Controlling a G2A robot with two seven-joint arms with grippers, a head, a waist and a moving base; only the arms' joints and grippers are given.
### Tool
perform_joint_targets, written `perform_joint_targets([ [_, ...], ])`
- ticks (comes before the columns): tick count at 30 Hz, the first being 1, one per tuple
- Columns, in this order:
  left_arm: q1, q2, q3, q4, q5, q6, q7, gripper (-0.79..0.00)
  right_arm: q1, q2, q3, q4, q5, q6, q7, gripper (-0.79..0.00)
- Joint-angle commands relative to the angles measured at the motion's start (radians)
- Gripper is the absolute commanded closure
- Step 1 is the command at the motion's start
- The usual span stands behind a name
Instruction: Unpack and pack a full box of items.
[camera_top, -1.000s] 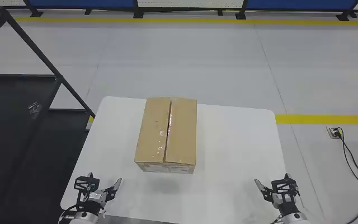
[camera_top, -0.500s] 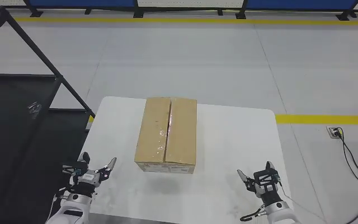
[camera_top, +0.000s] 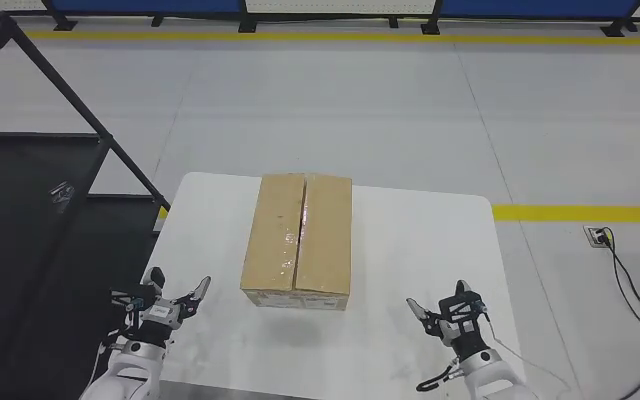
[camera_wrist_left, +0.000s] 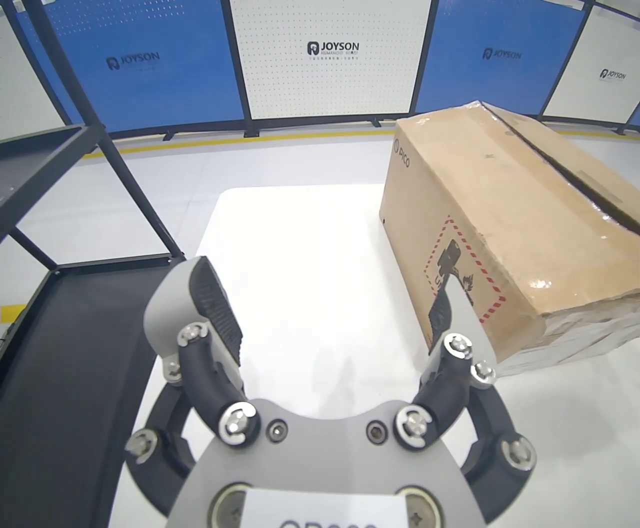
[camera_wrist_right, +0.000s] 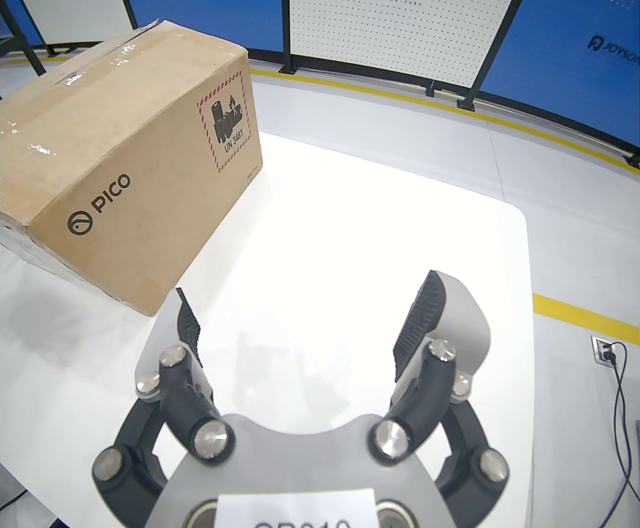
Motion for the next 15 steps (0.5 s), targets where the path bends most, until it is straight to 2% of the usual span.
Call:
perform_joint_targets([
  [1, -0.004, -0.001, 0.005, 0.001, -0.008, 0.003, -0.008, -0.785, -0.001, -0.001, -0.001, -0.001, 0.005, 0.003, -0.005, -0.785],
  [3, -0.027, -0.004, 0.021, 0.015, -0.019, 0.000, -0.012, -0.785, 0.000, -0.004, -0.019, -0.007, 0.019, -0.006, -0.027, -0.785],
  [6, -0.093, -0.011, 0.062, 0.086, -0.045, 0.009, -0.021, -0.785, 0.026, -0.011, -0.065, 0.003, -0.015, 0.015, -0.047, -0.785],
  [11, -0.216, -0.021, 0.136, 0.219, 0.007, 0.031, -0.005, -0.785, 0.106, -0.031, -0.138, 0.044, -0.003, 0.098, -0.092, -0.785],
  [13, -0.251, -0.026, 0.166, 0.259, 0.024, 0.031, 0.024, -0.785, 0.132, -0.041, -0.156, 0.065, 0.008, 0.155, -0.109, -0.785],
  [15, -0.277, -0.032, 0.188, 0.298, 0.018, 0.031, 0.044, -0.785, 0.146, -0.046, -0.172, 0.075, 0.024, 0.161, -0.113, -0.785],
])
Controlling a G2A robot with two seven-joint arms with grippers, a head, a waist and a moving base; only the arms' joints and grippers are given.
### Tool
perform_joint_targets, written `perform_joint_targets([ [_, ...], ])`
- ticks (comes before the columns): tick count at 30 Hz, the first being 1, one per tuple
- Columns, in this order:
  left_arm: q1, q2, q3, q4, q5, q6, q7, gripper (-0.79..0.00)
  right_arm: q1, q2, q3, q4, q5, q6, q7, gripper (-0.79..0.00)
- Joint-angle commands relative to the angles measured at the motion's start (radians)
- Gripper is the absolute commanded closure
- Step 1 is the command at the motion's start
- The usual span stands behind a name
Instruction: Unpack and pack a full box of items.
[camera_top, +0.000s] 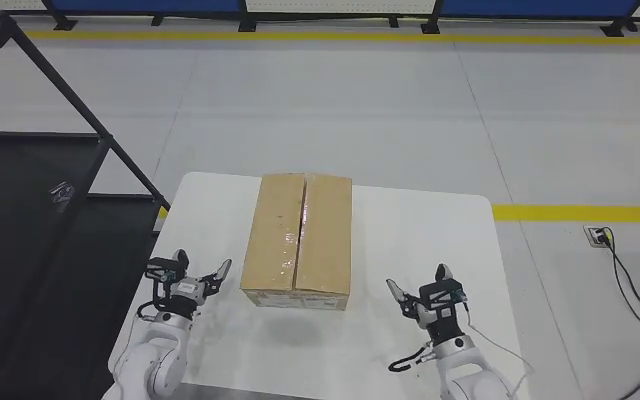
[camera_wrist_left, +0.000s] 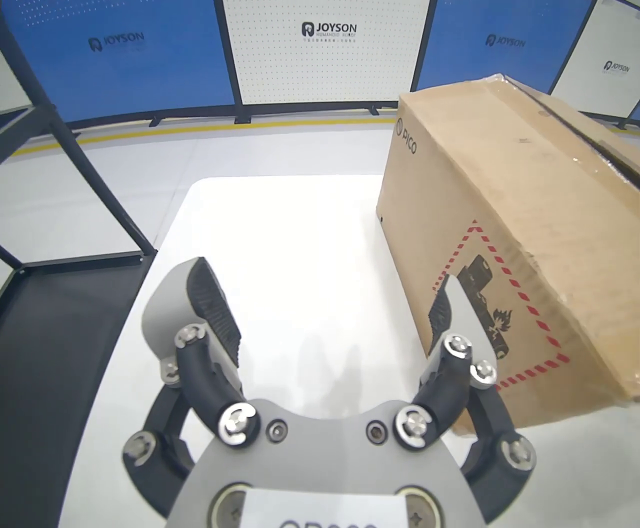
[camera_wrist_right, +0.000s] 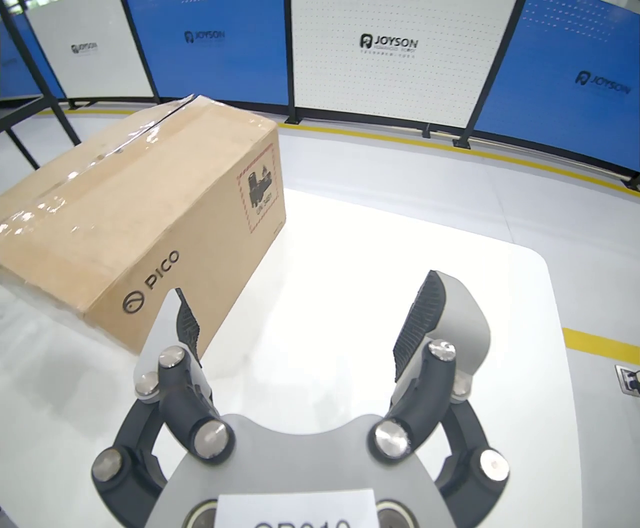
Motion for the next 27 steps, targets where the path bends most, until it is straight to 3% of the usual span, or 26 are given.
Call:
perform_joint_targets([
  [1, -0.025, -0.005, 0.022, 0.042, 0.004, 0.010, 0.014, -0.785, 0.005, -0.002, -0.006, 0.004, 0.006, 0.002, -0.001, -0.785],
  [11, -0.025, -0.005, 0.022, 0.042, 0.004, 0.010, 0.014, -0.785, 0.005, -0.002, -0.006, 0.004, 0.006, 0.002, -0.001, -0.785],
  [17, -0.033, -0.008, 0.032, 0.038, -0.001, 0.019, -0.005, -0.785, -0.009, 0.002, -0.007, 0.002, -0.009, -0.129, -0.095, -0.785],
  [27, -0.090, -0.025, 0.090, 0.072, -0.004, 0.036, -0.021, -0.785, -0.021, 0.001, 0.010, 0.004, 0.003, -0.202, -0.156, -0.785],
])
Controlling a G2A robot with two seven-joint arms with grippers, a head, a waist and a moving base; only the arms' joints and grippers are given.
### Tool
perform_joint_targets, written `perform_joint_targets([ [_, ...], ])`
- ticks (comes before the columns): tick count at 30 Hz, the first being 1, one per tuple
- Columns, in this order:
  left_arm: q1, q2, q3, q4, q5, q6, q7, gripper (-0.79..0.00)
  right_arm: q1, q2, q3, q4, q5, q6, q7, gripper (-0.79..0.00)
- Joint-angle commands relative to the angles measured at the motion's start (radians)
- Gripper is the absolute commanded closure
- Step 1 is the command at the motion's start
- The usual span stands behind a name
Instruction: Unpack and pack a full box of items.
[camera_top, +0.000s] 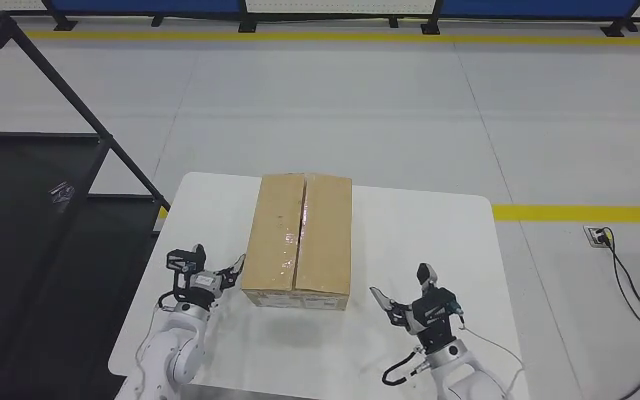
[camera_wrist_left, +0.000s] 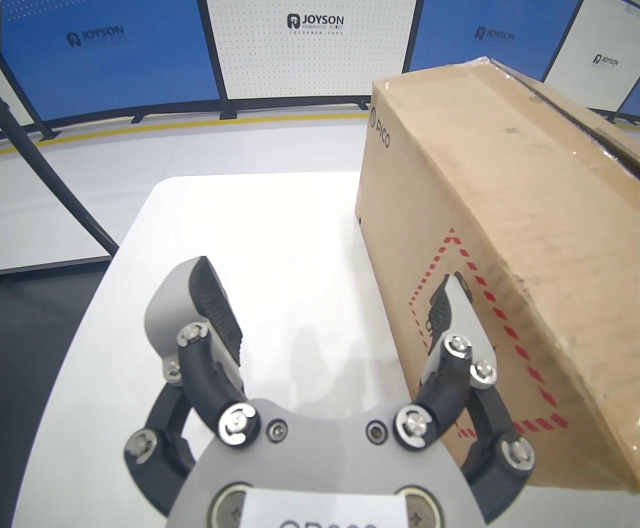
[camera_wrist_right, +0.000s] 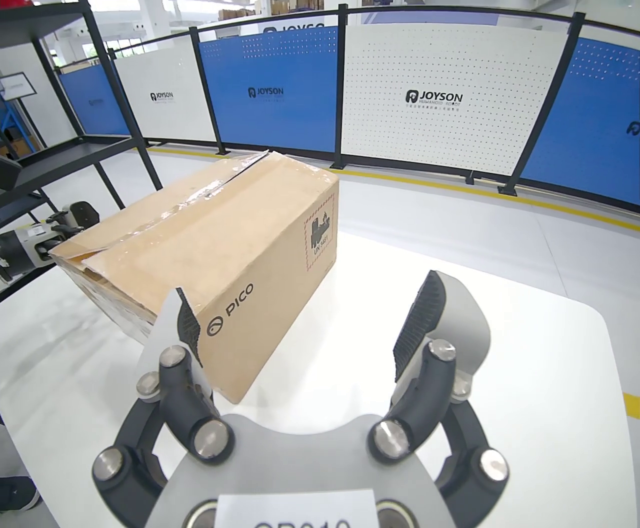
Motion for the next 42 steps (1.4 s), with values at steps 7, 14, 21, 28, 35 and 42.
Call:
perform_joint_targets([
  [7, -0.042, -0.011, 0.033, 0.028, 0.000, 0.001, -0.006, -0.785, -0.009, 0.000, 0.024, 0.010, 0.018, -0.023, -0.013, -0.785],
  [14, -0.074, -0.018, 0.059, 0.051, 0.013, -0.013, -0.010, -0.785, -0.017, -0.001, 0.036, 0.020, 0.024, -0.040, -0.019, -0.785],
  [21, -0.096, -0.025, 0.090, 0.060, 0.036, -0.028, -0.011, -0.785, -0.021, -0.003, 0.037, 0.025, 0.023, -0.060, -0.022, -0.785],
  [28, -0.105, -0.032, 0.123, 0.051, 0.057, -0.044, -0.012, -0.785, -0.019, -0.004, 0.035, 0.017, 0.005, -0.078, -0.022, -0.785],
  [35, -0.107, -0.038, 0.156, 0.034, 0.089, -0.072, -0.008, -0.785, -0.018, -0.006, 0.035, 0.011, 0.001, -0.081, -0.020, -0.785],
  [42, -0.103, -0.042, 0.179, 0.027, 0.108, -0.098, -0.006, -0.785, -0.021, -0.007, 0.039, 0.008, 0.001, -0.090, -0.022, -0.785],
])
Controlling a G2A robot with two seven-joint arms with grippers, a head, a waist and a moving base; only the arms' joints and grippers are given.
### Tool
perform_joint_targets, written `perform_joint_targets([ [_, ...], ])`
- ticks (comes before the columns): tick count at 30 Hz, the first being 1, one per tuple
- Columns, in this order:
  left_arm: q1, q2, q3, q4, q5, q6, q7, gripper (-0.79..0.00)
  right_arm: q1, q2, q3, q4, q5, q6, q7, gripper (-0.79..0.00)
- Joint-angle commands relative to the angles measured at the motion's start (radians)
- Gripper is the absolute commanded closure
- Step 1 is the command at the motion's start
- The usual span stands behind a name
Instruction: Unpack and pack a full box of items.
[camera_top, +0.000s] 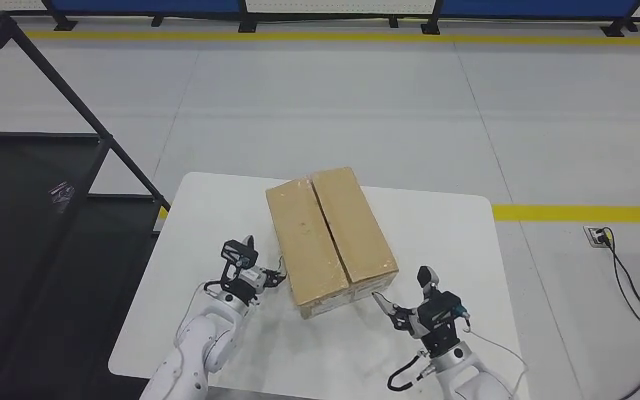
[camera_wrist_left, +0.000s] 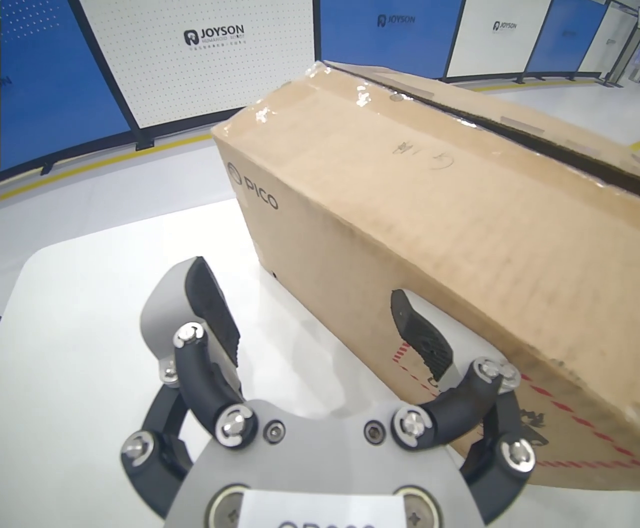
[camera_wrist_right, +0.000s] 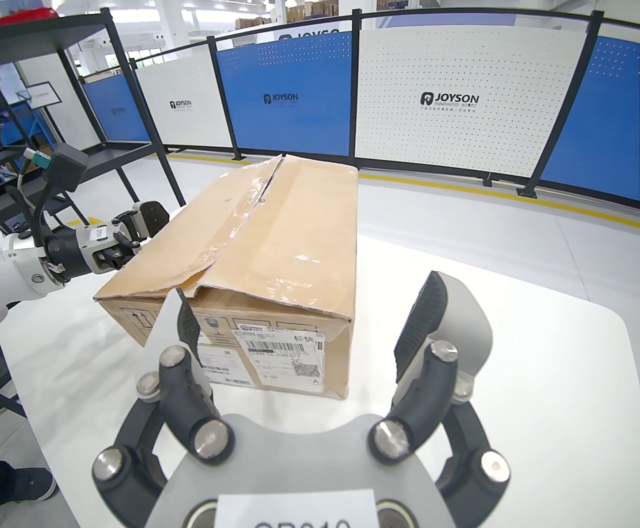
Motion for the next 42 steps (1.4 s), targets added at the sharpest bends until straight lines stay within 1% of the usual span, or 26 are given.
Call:
perform_joint_targets([
  [1, 0.001, -0.001, 0.008, -0.003, 0.006, -0.008, 0.000, -0.785, -0.001, 0.000, 0.002, -0.001, 0.002, -0.003, -0.001, -0.785],
  [8, 0.002, -0.007, 0.036, -0.024, 0.023, -0.023, -0.001, -0.785, -0.011, 0.003, 0.002, -0.009, -0.043, -0.038, 0.004, -0.785],
  [10, 0.000, -0.009, 0.043, -0.031, 0.024, -0.026, -0.003, -0.785, -0.019, 0.004, 0.004, -0.016, -0.061, -0.035, 0.015, -0.785],
  [13, -0.004, -0.012, 0.054, -0.040, 0.031, -0.034, -0.009, -0.785, -0.033, 0.005, 0.009, -0.037, -0.102, 0.001, 0.058, -0.785],
  [16, -0.007, -0.015, 0.067, -0.047, 0.040, -0.041, -0.013, -0.785, -0.048, 0.004, 0.009, -0.064, -0.148, 0.066, 0.136, -0.785],
  [21, -0.010, -0.019, 0.088, -0.053, 0.056, -0.052, -0.017, -0.785, -0.063, 0.000, -0.025, -0.098, -0.246, 0.135, 0.250, -0.785],
  [24, -0.011, -0.021, 0.096, -0.051, 0.068, -0.060, -0.018, -0.785, -0.065, -0.004, -0.052, -0.101, -0.293, 0.165, 0.285, -0.785],
  [27, -0.009, -0.021, 0.096, -0.047, 0.076, -0.065, -0.013, -0.785, -0.066, -0.008, -0.079, -0.100, -0.311, 0.173, 0.296, -0.785],
  [31, 0.004, -0.014, 0.062, -0.047, 0.081, -0.061, 0.006, -0.785, -0.069, -0.012, -0.104, -0.099, -0.314, 0.166, 0.296, -0.785],
  [33, 0.021, -0.008, 0.028, -0.053, 0.090, -0.036, 0.025, -0.785, -0.066, -0.014, -0.114, -0.092, -0.311, 0.163, 0.294, -0.785],
  [36, 0.044, 0.001, -0.039, -0.061, 0.054, -0.021, 0.037, -0.785, -0.053, -0.020, -0.132, -0.077, -0.286, 0.175, 0.291, -0.785],
  [39, 0.068, 0.010, -0.101, -0.072, 0.030, -0.013, 0.039, -0.785, -0.038, -0.028, -0.157, -0.063, -0.260, 0.197, 0.285, -0.785],
  [42, 0.084, 0.016, -0.152, -0.075, -0.012, -0.006, 0.029, -0.785, -0.021, -0.039, -0.188, -0.046, -0.259, 0.259, 0.282, -0.785],
])
